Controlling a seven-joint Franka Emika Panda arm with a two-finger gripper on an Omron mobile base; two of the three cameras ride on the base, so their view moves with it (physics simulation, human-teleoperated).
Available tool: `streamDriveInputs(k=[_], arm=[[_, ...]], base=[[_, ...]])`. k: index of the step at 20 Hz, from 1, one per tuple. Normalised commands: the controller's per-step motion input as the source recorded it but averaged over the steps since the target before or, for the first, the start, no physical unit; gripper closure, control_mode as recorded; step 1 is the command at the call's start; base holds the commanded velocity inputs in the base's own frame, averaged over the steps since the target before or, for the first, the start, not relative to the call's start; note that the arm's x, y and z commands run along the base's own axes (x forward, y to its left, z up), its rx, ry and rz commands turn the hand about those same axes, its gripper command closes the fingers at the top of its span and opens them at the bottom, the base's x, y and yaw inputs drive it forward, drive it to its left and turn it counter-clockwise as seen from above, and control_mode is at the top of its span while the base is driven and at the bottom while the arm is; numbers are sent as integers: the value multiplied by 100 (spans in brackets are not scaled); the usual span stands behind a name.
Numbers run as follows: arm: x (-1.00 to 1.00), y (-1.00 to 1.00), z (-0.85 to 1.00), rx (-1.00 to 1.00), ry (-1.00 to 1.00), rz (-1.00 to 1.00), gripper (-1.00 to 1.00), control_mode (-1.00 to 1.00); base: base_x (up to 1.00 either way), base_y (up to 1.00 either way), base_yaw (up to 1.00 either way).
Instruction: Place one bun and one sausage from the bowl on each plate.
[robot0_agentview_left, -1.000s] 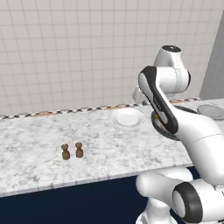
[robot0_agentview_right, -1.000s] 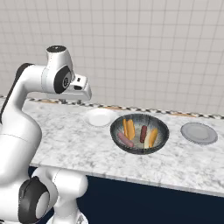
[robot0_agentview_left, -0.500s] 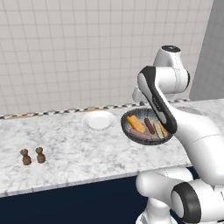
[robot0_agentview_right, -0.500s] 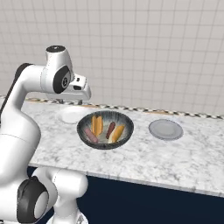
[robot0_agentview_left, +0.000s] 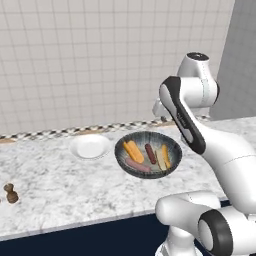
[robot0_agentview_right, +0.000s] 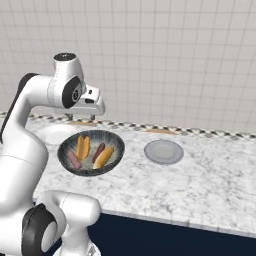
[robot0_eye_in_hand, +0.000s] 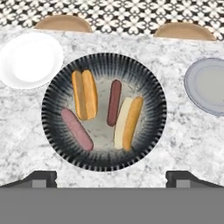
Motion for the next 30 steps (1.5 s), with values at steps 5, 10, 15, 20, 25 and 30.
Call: streamDriveInputs(k=[5, 10, 15, 20, 25, 30], arm=[[18, 0, 0, 0, 1, 0, -100, -100], [77, 11, -35, -2, 5, 0, -100, -100], [57, 20, -78, -3, 3, 0, -100, -100], [19, 0, -84, 0, 9, -9, -100, -100], [-1, -3, -63, -3, 6, -18, -100, -100], [-1, -26, -58, -5, 5, -17, -100, -100]], base=[[79, 0, 0], [0, 0, 0], [0, 0, 0], [0, 0, 0], [0, 0, 0], [0, 0, 0]])
